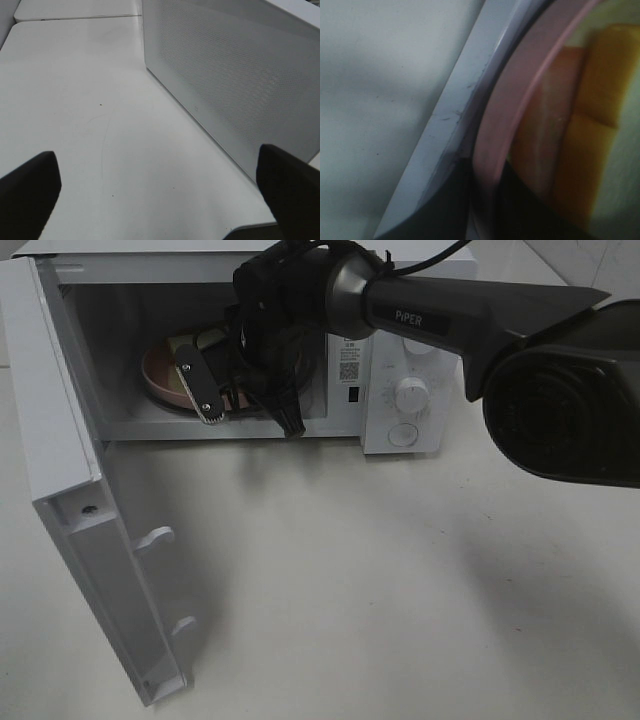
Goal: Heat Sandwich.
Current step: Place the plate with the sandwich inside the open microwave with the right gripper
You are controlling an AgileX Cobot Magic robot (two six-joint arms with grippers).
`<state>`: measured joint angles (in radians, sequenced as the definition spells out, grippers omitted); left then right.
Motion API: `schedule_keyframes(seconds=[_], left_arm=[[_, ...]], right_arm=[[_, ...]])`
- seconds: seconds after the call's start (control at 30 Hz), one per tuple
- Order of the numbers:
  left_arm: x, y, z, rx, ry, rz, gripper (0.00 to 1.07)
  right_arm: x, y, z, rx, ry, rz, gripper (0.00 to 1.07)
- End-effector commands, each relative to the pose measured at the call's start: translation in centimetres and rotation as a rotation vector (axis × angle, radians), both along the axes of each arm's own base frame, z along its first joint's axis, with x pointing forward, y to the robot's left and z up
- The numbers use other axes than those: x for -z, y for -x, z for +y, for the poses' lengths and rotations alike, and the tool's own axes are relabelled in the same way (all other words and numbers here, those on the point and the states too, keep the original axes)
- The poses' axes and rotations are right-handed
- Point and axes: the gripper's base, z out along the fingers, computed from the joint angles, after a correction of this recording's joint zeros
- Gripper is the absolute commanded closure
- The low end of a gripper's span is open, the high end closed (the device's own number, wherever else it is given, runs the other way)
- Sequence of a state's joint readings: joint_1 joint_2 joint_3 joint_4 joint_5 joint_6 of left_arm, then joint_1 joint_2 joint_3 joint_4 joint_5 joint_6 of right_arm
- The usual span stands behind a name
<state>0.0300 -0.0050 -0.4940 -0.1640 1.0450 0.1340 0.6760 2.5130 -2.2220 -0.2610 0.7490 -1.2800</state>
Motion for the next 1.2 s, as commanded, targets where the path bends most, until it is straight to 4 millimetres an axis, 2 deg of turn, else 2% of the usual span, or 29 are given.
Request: schedule_keyframes(seconds=[0.03,0.1,0.13,0.17,0.27,0.4,0.63,0.8,1.2], left_arm=[[0.0,0.3,0.0,-0.006,0.004,-0.024,0.07],[0.0,0.3,0.0,-0.006,0.004,-0.024,0.07],[0.0,0.3,0.0,-0.006,0.004,-0.024,0.07],[0.0,0.3,0.0,-0.006,0.004,-0.024,0.07],[0.0,0.3,0.0,-0.006,0.004,-0.024,0.07],[0.0,0.3,0.0,-0.006,0.004,-0.024,0.07],[0.0,0.3,0.0,-0.006,0.004,-0.024,0.07],[0.0,0.3,0.0,-0.006,0.004,-0.024,0.07],[0.0,0.3,0.0,-0.006,0.004,-0.024,0.07]], right_arm=[[-0.7,-0.1,0.1,0.016,-0.033,-0.014,0.77],[-0.8,-0.1,0.1,0.033,-0.046,-0.007,0.66],[-0.8,-0.1,0.1,0.033,-0.046,-0.007,0.66],[-0.7,0.0,0.1,0.031,-0.048,-0.005,0.58],[-0.5,0.7,-0.3,0.016,-0.054,-0.007,0.46],[-0.8,1.4,-0.8,0.002,-0.064,-0.015,0.38],[-1.6,2.5,-1.5,-0.017,-0.095,-0.042,0.31],[-2.3,3.8,-2.3,0.035,-0.18,-0.054,0.26],[-3.6,7.3,-5.1,0.014,-0.16,-0.042,0.27]])
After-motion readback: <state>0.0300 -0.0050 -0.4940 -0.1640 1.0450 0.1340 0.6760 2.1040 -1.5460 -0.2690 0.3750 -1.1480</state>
